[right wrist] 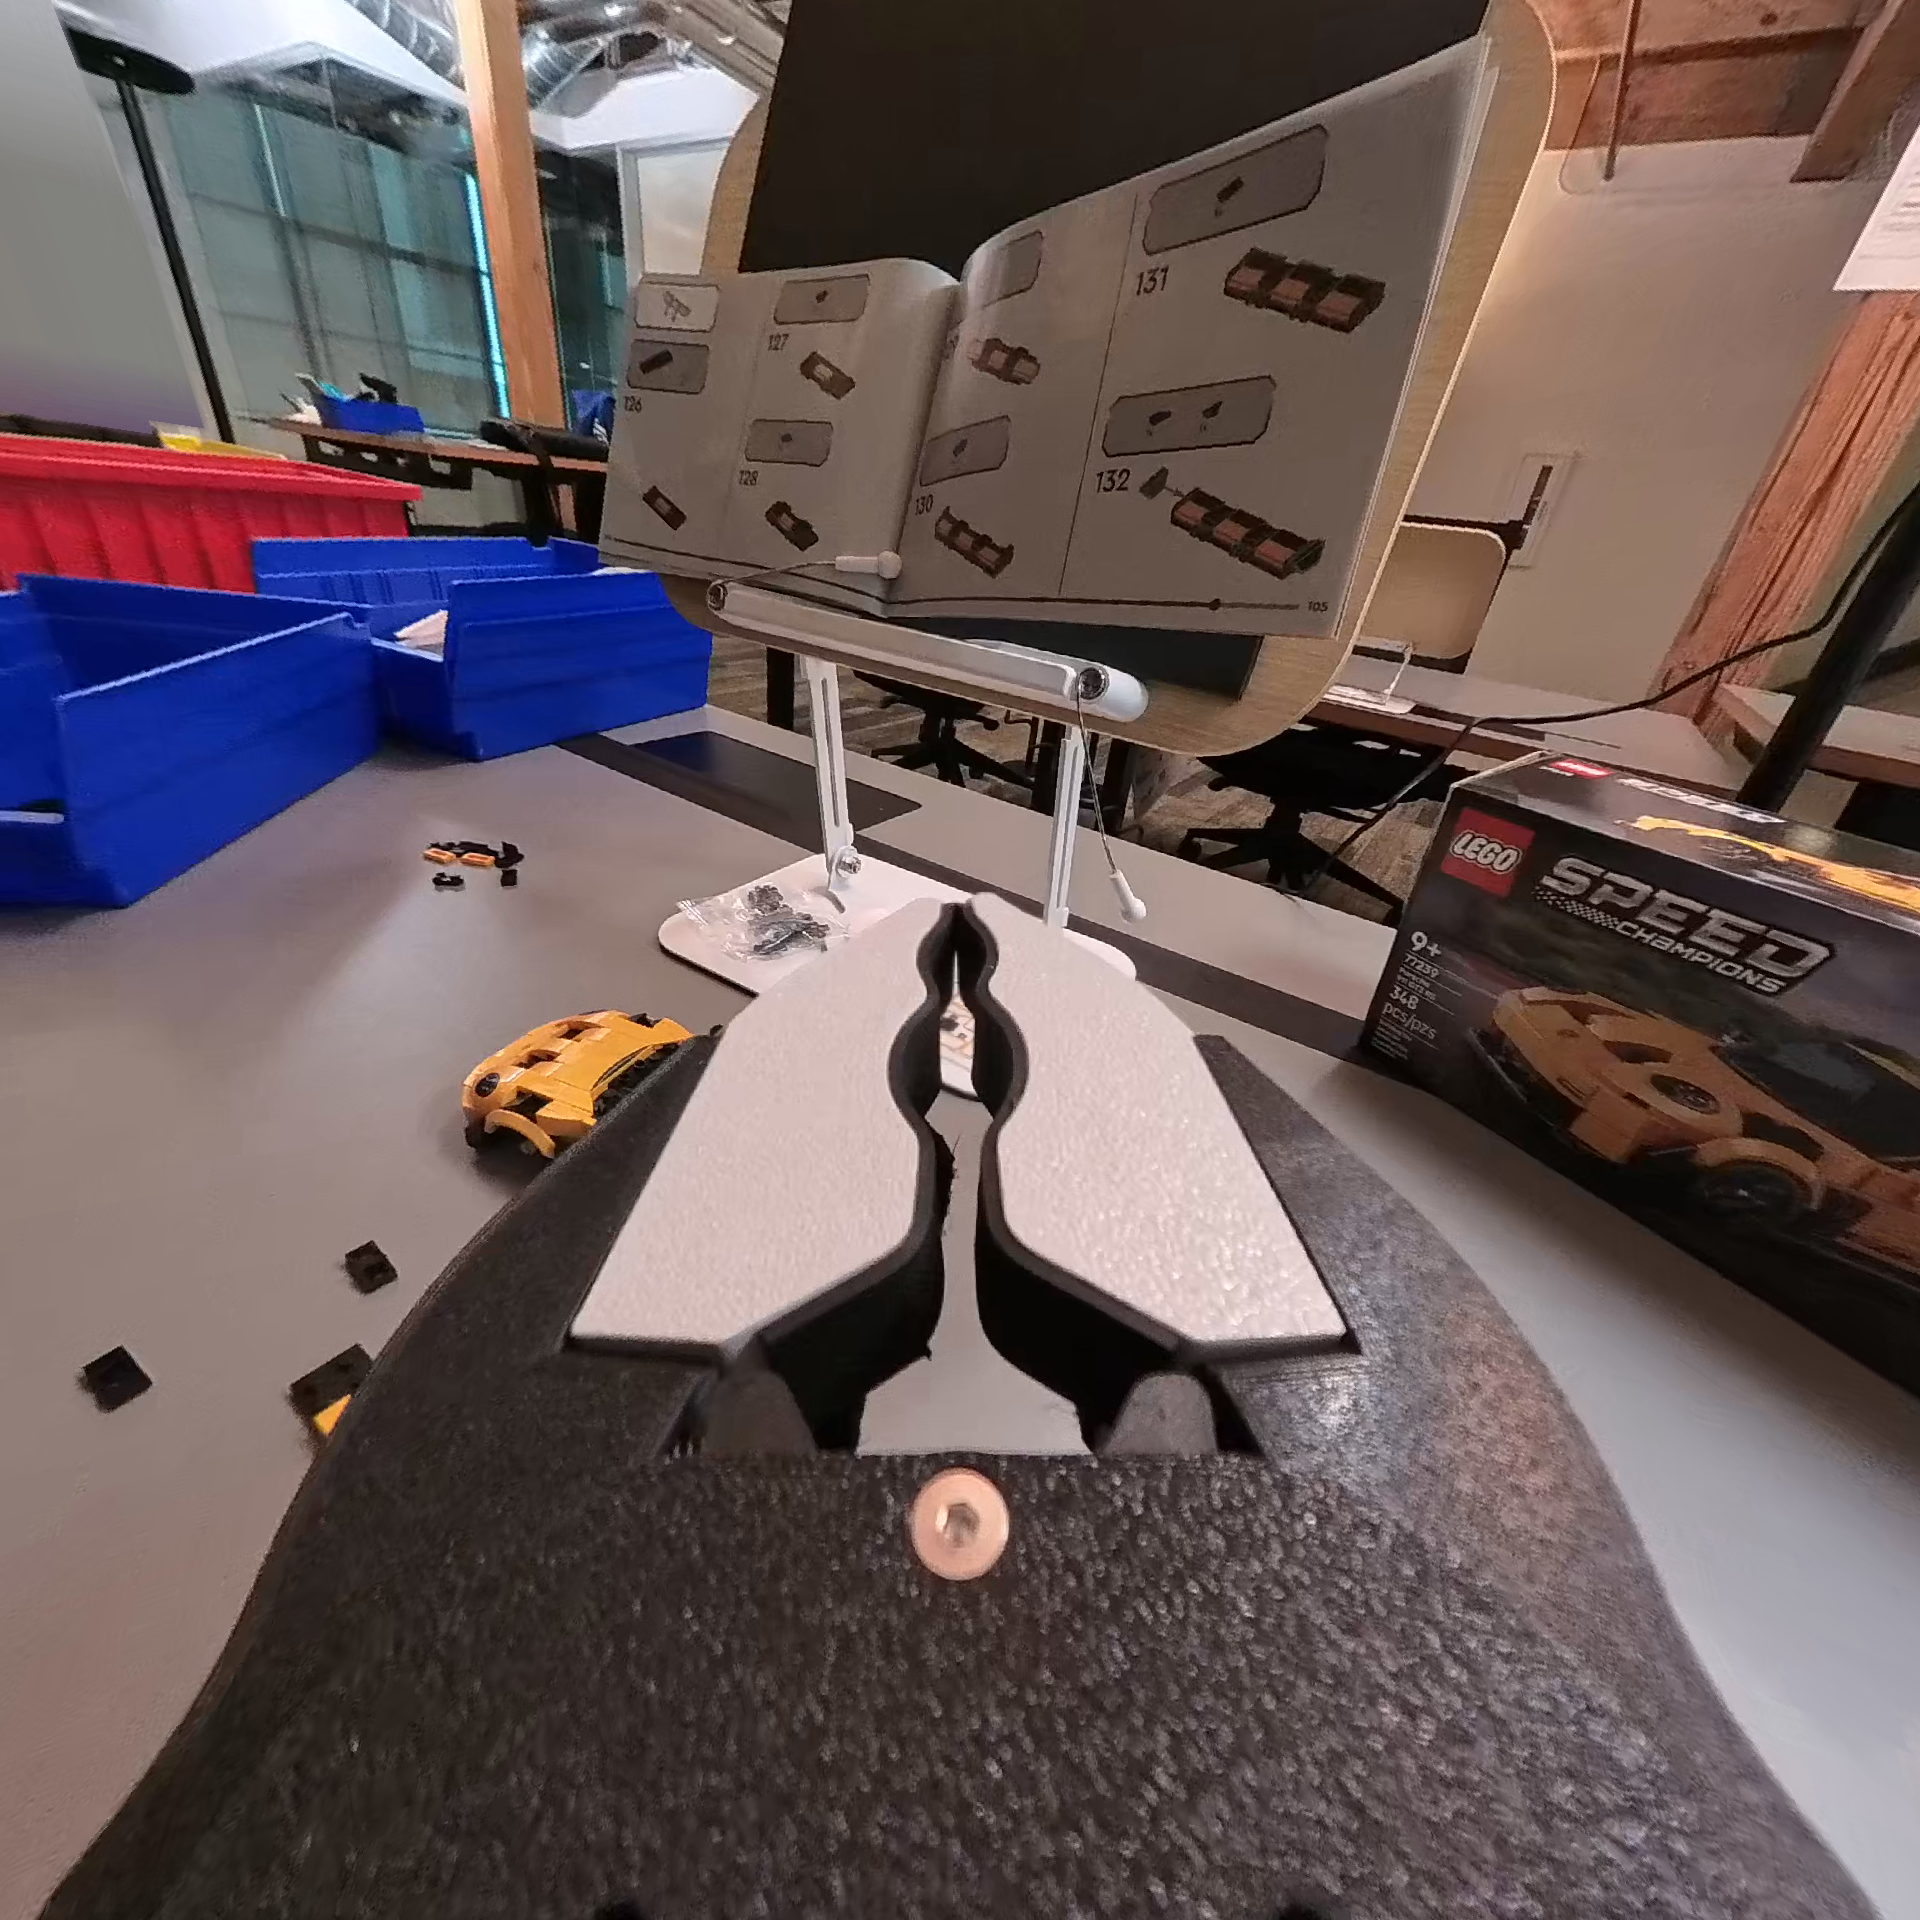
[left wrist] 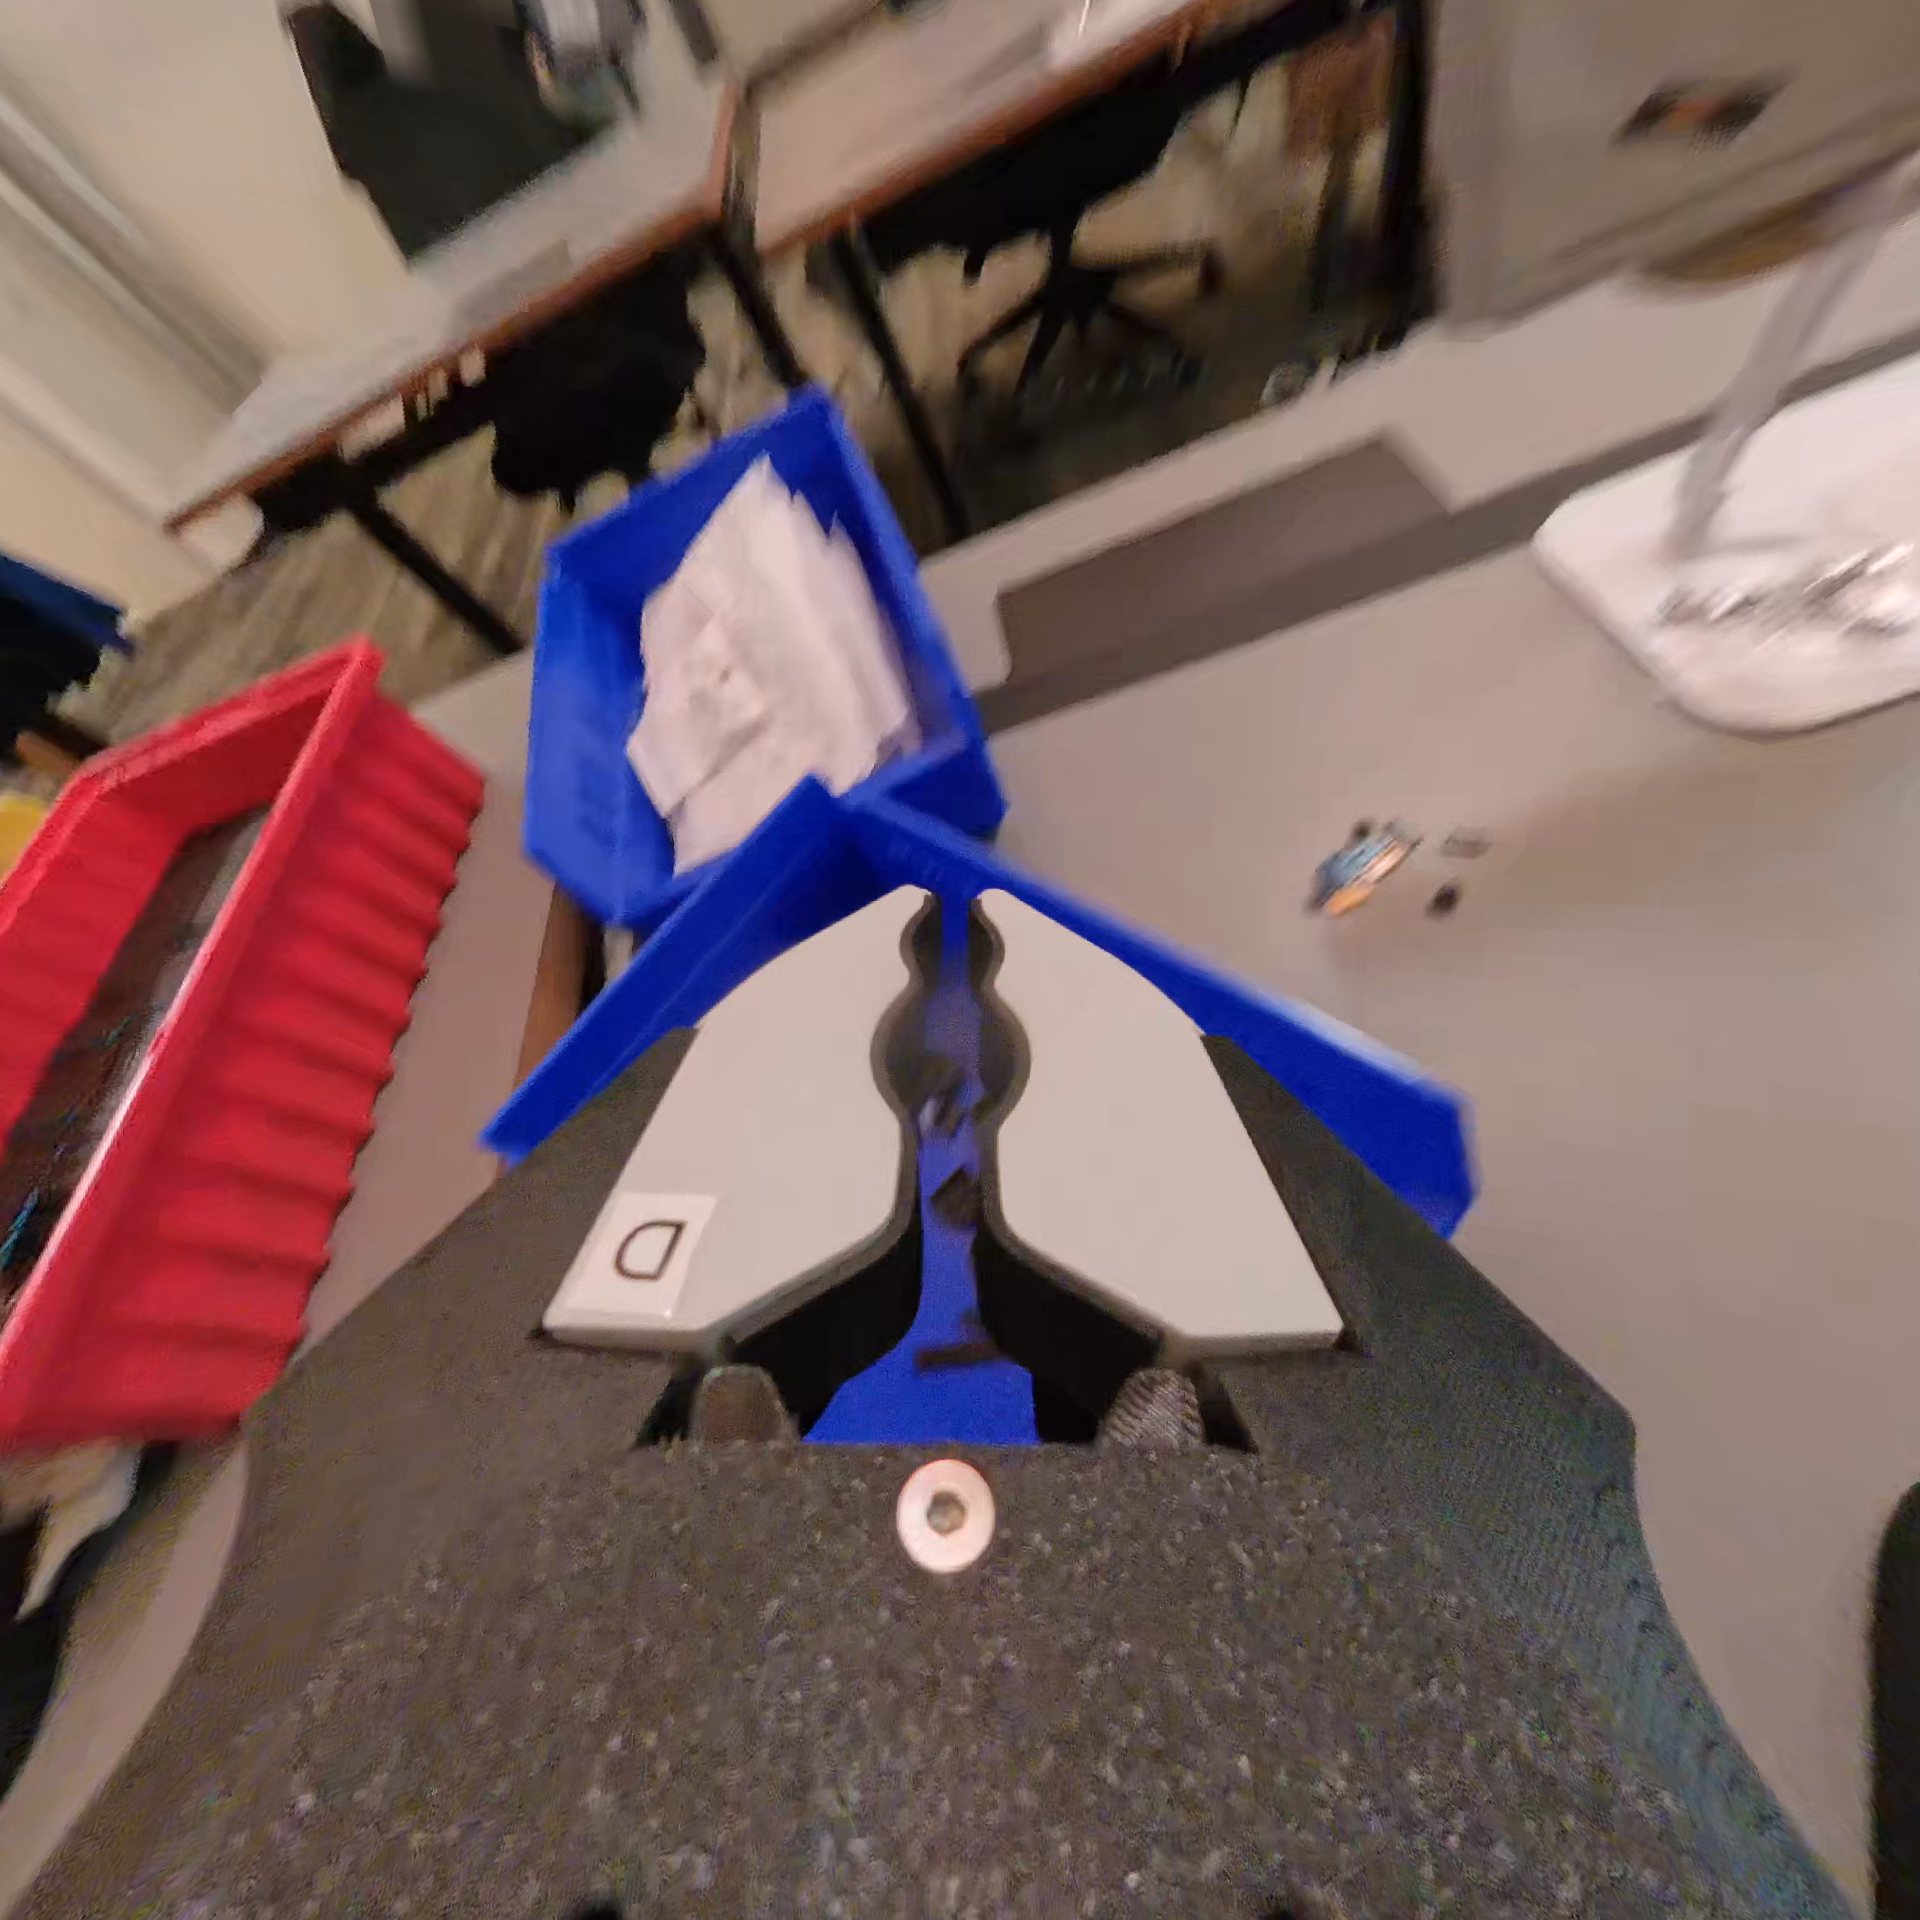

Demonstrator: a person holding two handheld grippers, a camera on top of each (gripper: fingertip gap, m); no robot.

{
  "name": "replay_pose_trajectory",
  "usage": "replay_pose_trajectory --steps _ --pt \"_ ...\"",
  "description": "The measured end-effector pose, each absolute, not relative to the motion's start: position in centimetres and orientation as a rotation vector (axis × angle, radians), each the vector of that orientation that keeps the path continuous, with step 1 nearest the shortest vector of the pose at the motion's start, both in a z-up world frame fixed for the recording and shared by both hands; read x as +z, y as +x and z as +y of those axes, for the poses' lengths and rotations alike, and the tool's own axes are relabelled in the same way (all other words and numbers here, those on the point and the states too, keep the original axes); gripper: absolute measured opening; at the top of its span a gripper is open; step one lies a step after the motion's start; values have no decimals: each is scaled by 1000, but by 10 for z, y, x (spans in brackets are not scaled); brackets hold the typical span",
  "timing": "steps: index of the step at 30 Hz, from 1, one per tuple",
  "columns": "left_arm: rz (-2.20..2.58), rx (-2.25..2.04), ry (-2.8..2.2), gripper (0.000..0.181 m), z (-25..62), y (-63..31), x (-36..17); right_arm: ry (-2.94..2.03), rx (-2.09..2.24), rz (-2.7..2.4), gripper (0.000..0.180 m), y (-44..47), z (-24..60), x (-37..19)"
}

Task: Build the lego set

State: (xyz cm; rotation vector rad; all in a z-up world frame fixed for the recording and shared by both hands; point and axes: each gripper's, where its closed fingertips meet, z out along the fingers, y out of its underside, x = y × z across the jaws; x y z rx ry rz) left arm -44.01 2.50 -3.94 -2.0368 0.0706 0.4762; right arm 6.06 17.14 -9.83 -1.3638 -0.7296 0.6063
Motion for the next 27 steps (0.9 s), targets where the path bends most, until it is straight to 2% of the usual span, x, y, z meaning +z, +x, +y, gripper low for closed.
replay_pose_trajectory --steps 7,13,18,27 --pt "64 331 -2534 15 14 -508 -144 -1383 618 -765 0 55 170 -107" --pt "252 133 -2807 18 6 -520 -208 -1412 604 -779 0 52 173 -117" --pt "402 142 -2966 15 -4 -524 -235 -1445 591 -799 0 47 176 -128" --pt "714 33 -3149 25 -36 -503 -255 -1475 586 -813 0 44 180 -137"
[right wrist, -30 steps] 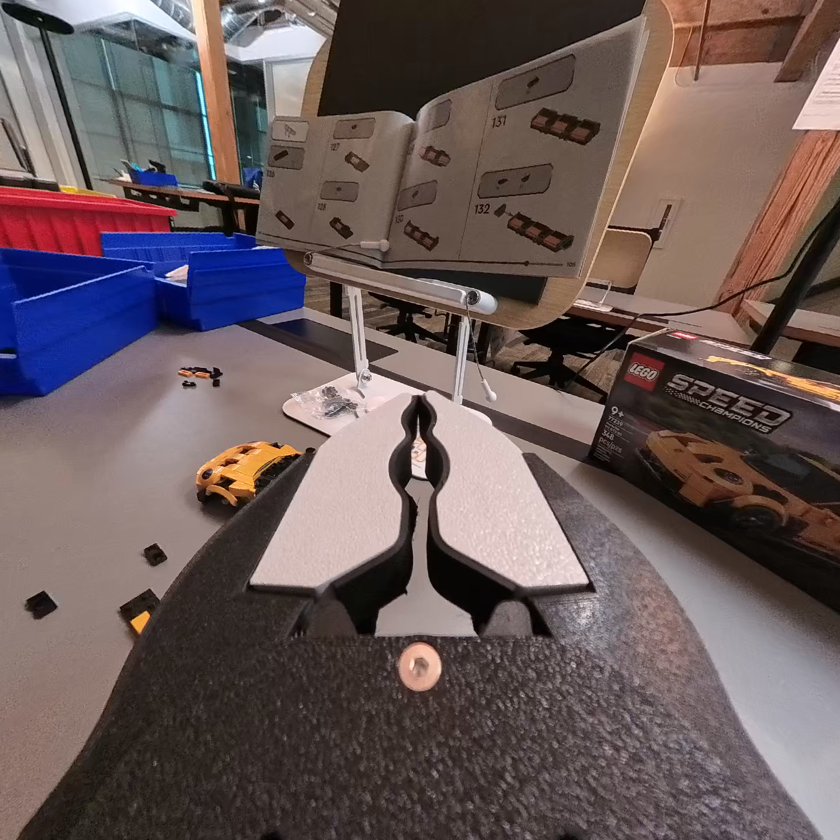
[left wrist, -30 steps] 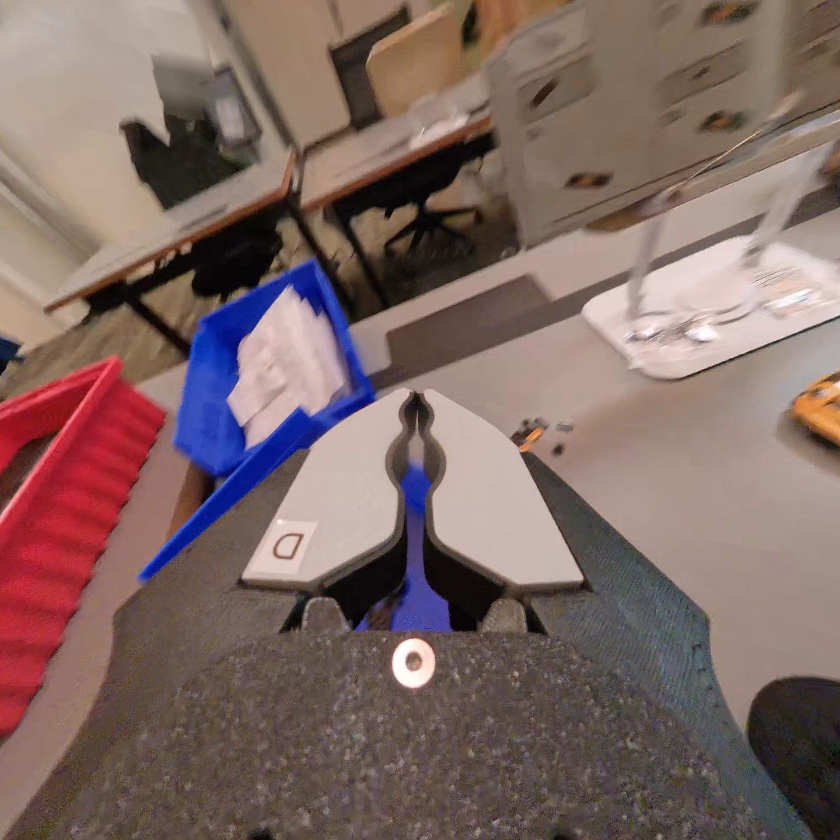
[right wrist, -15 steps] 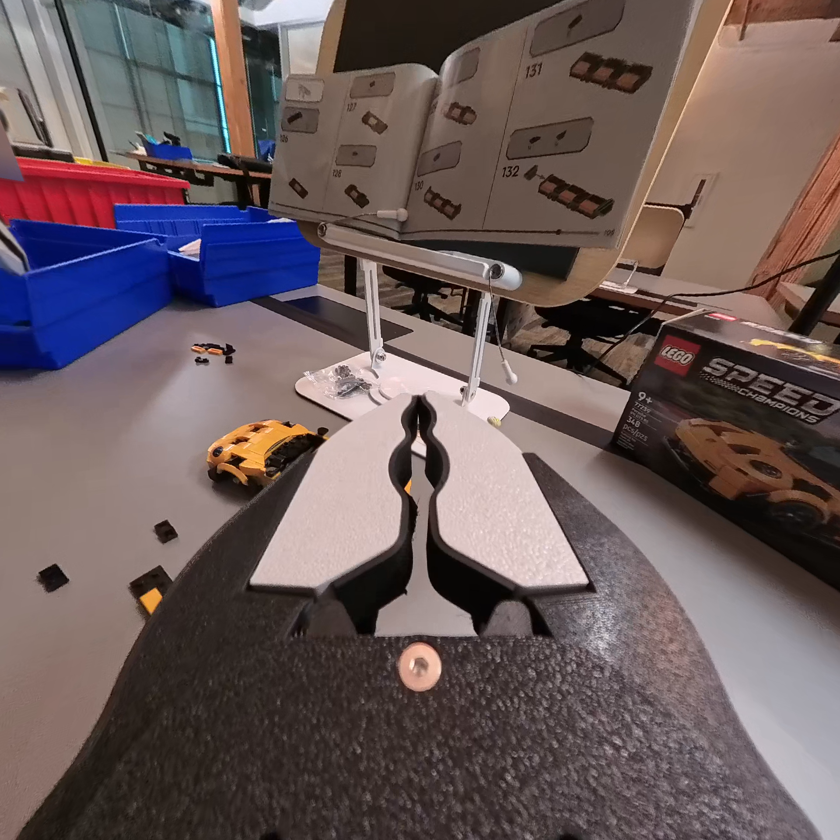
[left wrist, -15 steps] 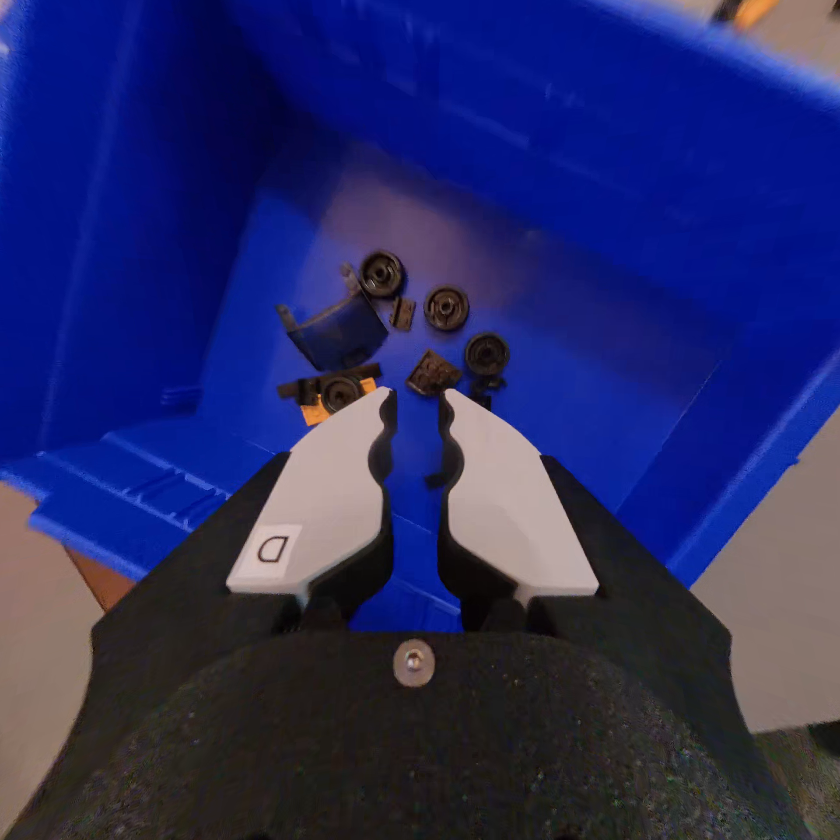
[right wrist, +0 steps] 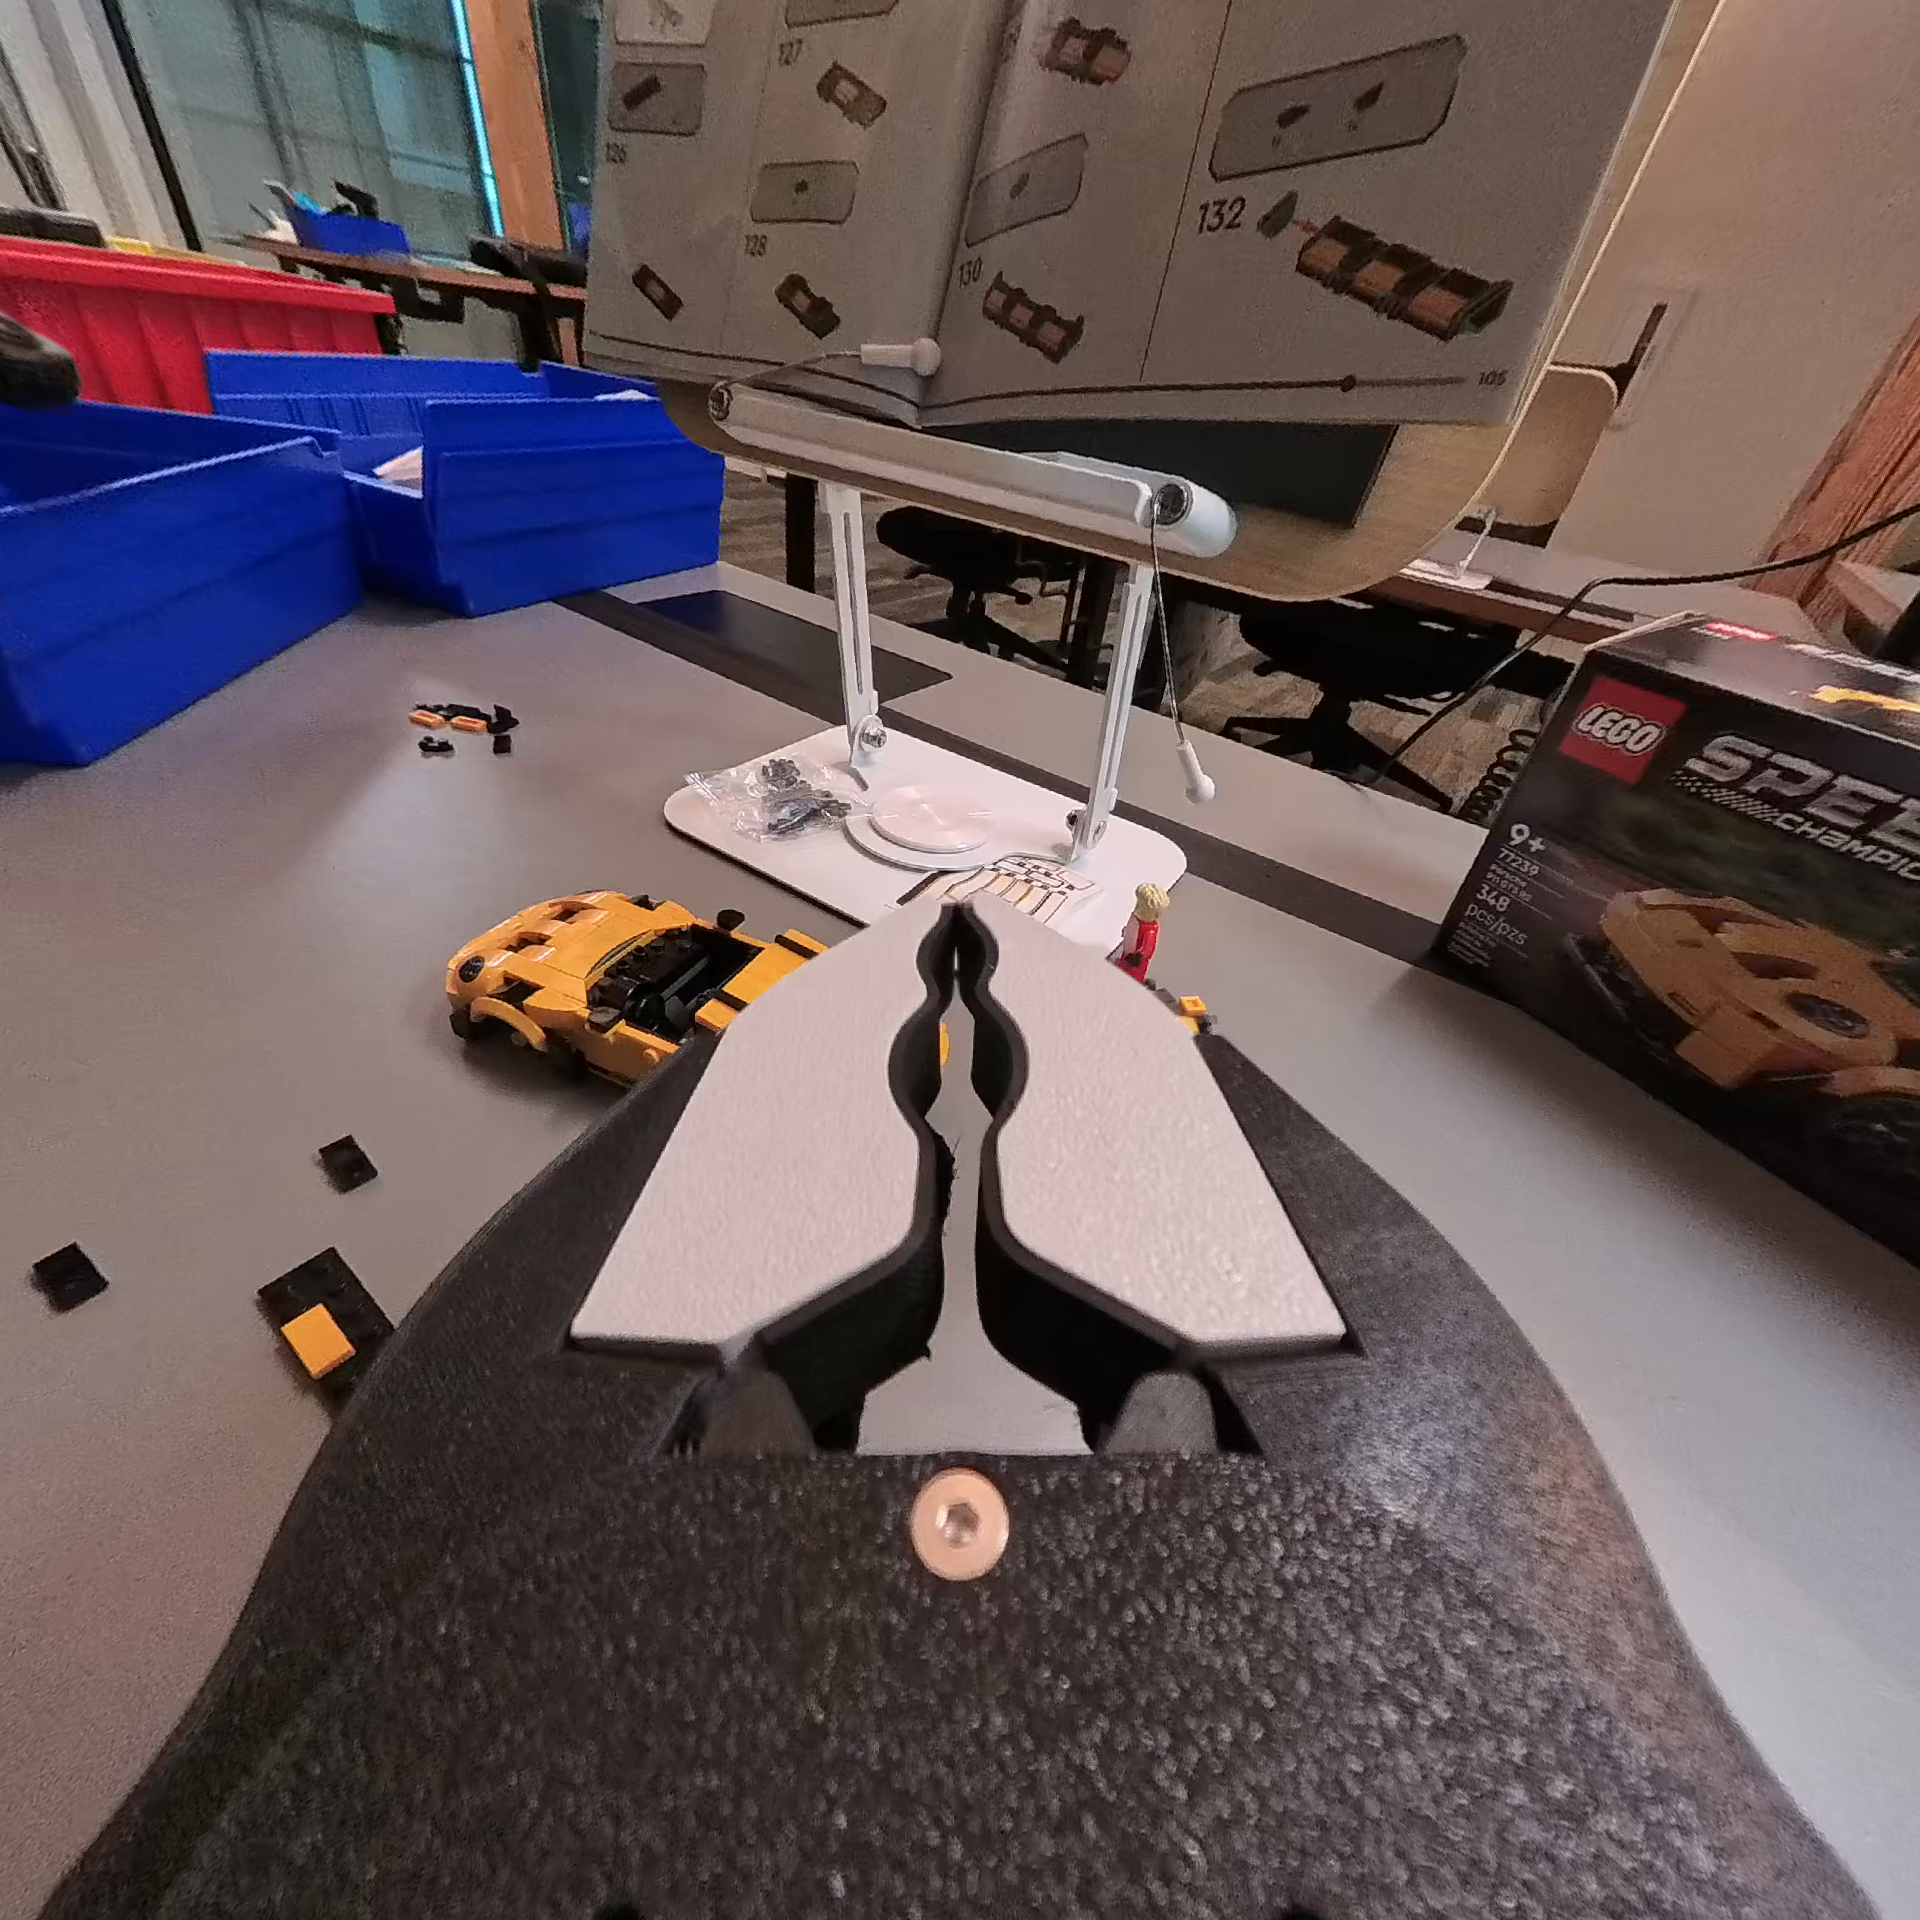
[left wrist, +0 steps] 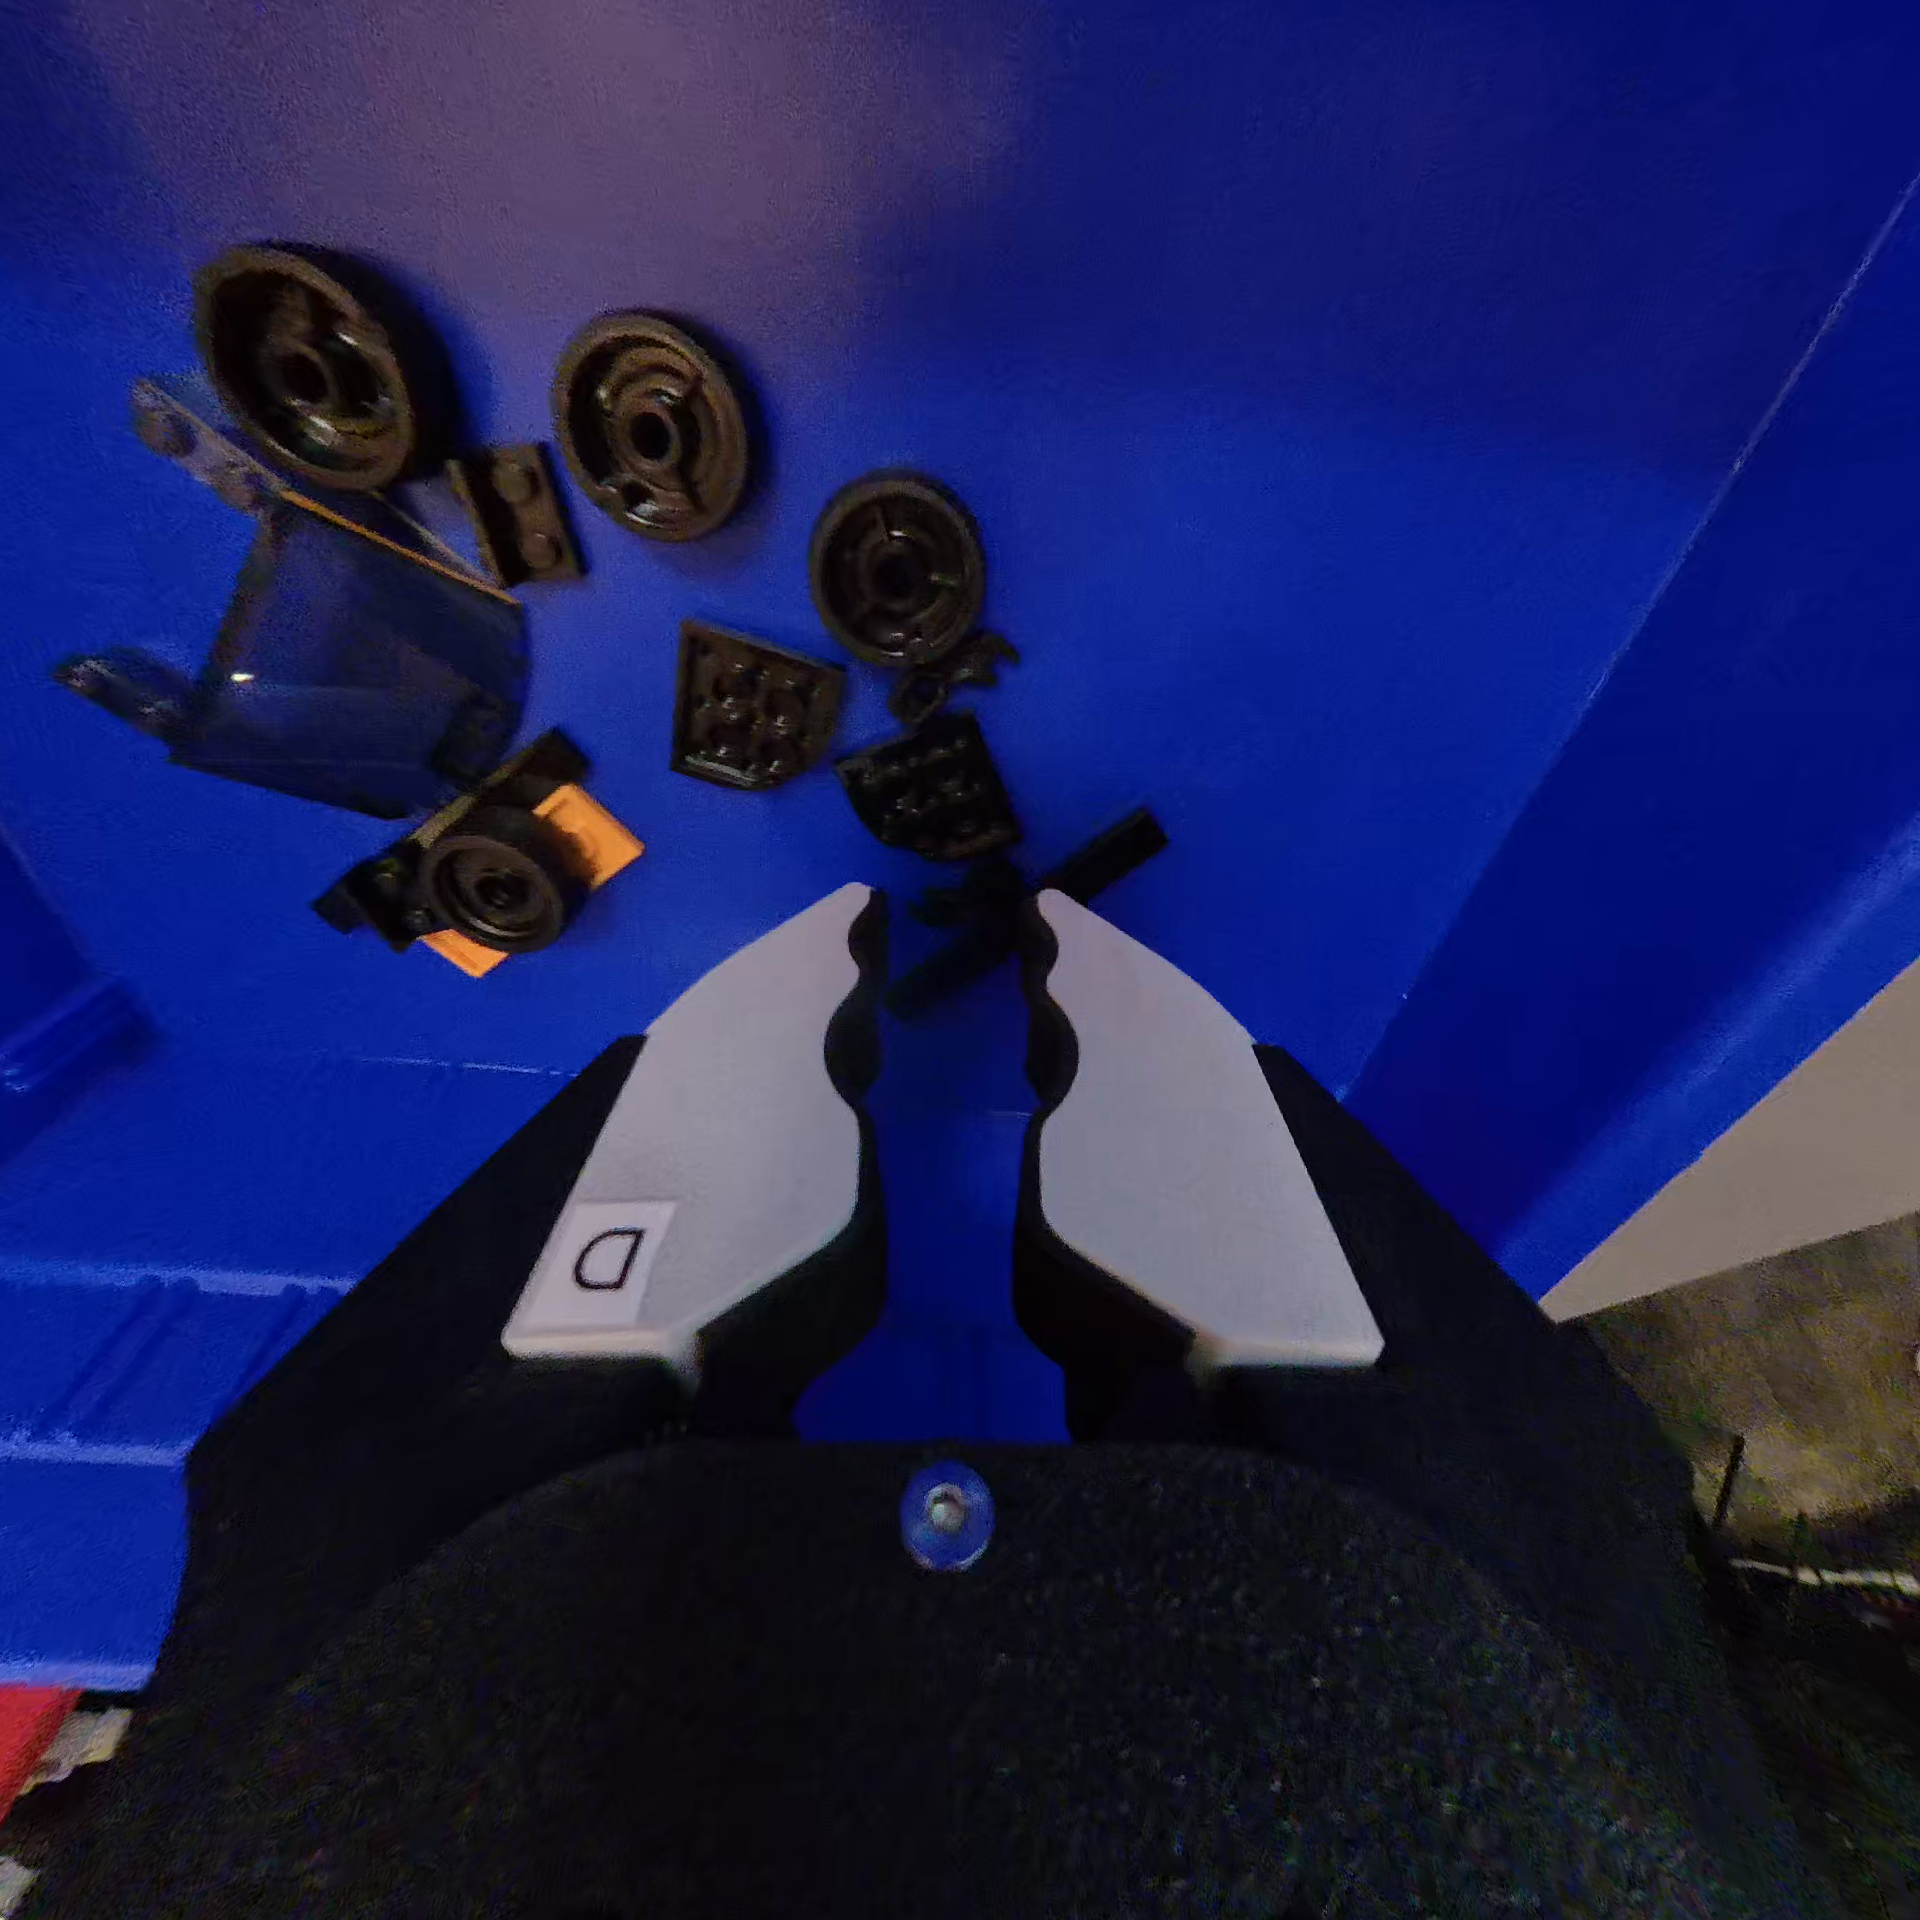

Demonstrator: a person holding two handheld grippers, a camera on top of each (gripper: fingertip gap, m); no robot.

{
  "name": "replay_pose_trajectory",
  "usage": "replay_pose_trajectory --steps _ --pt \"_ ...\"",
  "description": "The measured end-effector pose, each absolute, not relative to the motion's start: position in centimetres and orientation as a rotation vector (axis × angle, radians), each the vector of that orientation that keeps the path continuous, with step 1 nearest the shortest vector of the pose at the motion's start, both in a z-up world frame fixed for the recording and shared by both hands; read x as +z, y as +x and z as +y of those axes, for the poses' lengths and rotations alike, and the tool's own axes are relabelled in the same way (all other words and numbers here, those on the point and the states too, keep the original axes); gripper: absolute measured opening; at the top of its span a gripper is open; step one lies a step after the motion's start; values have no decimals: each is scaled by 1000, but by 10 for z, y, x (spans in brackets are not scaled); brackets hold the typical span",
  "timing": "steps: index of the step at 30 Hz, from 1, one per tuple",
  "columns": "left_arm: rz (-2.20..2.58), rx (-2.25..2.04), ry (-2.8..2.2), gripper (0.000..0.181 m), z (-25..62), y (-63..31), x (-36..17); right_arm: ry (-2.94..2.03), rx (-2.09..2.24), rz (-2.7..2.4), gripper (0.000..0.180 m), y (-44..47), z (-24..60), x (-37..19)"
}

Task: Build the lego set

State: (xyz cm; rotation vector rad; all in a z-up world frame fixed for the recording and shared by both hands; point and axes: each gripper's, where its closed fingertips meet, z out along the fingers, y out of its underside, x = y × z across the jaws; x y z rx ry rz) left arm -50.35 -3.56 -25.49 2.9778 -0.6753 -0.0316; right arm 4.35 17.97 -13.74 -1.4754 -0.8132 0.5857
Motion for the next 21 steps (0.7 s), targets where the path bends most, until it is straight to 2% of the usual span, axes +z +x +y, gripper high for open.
replay_pose_trajectory --steps 12,17,21 --pt "-812 26 2885 23 -38 -506 -257 -1478 590 -844 0 40 177 -140" --pt "-810 130 2868 7 -40 -496 -258 -1483 597 -856 0 38 175 -142" --pt "-779 198 2877 3 -41 -486 -258 -1480 597 -862 0 38 175 -142"
